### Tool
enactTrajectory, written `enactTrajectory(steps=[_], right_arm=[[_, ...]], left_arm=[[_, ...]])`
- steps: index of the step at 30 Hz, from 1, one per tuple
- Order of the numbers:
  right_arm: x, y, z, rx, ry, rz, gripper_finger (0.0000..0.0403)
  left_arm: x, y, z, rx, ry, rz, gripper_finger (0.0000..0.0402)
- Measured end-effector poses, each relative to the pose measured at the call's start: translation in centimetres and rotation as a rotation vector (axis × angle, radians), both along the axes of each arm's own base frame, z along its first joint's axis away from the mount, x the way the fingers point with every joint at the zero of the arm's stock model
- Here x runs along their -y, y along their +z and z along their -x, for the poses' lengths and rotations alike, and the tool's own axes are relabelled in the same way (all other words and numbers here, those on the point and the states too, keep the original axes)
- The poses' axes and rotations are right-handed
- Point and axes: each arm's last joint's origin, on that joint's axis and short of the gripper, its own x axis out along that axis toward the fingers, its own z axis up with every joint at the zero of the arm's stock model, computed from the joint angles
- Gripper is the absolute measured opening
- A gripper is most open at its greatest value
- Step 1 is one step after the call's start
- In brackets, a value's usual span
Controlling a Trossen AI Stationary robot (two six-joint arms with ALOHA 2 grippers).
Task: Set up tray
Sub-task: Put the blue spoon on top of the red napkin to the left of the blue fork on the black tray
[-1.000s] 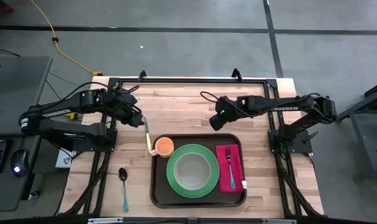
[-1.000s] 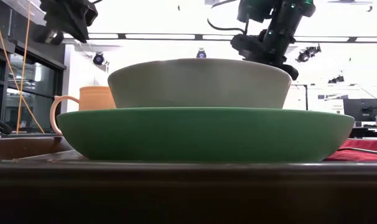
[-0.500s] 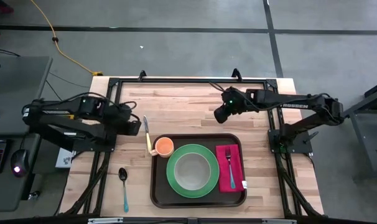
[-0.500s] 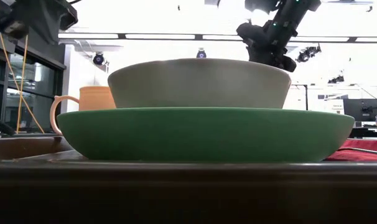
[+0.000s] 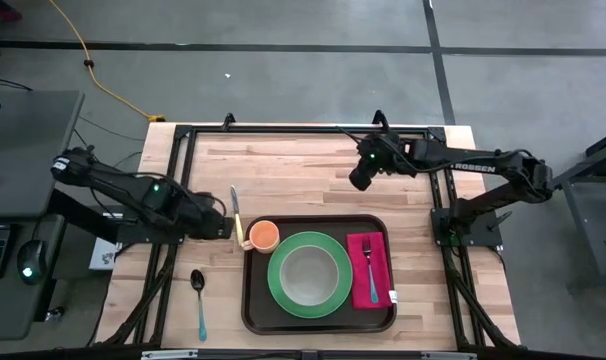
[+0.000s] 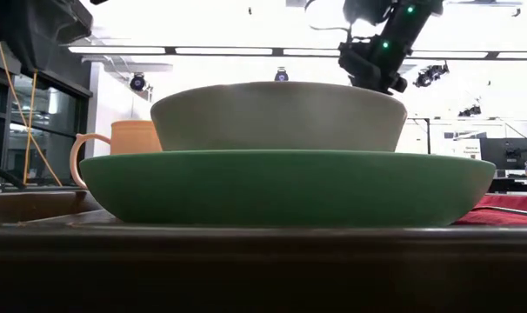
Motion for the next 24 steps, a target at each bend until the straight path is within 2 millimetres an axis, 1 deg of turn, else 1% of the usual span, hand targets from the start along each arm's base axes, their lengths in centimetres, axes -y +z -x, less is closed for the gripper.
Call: enactTrajectory(steps=[5,9,14,17,21,24], right_arm=[[0.8,0.1,0.2,-0.018,0.027,0.03,0.0112],[1.3,0.3,0.2,-0.012,0.056,0.052,0.0112],[1.3,1.1,0.4,0.069,0.129,0.049,0.0112],[0.7,1.2,1.7,0.164,0.121,0.058,0.0112],[-0.1,0.7,4.4,0.241,0.091,0.051,0.0112],[-0.7,0.8,6.0,0.298,0.08,0.065,0.0112]], left_arm=[[1.7,-0.3,-0.6,0.061,0.007,-0.056,0.0067],[2.6,-0.5,-0.4,0.058,0.009,-0.063,0.0067],[3.4,-0.6,0.0,0.051,0.02,-0.064,0.0067],[3.8,-0.6,0.1,0.059,0.021,-0.062,0.0067],[3.7,-0.7,0.2,0.057,0.024,-0.068,0.0067],[3.6,-0.7,0.3,0.051,0.02,-0.075,0.0067]])
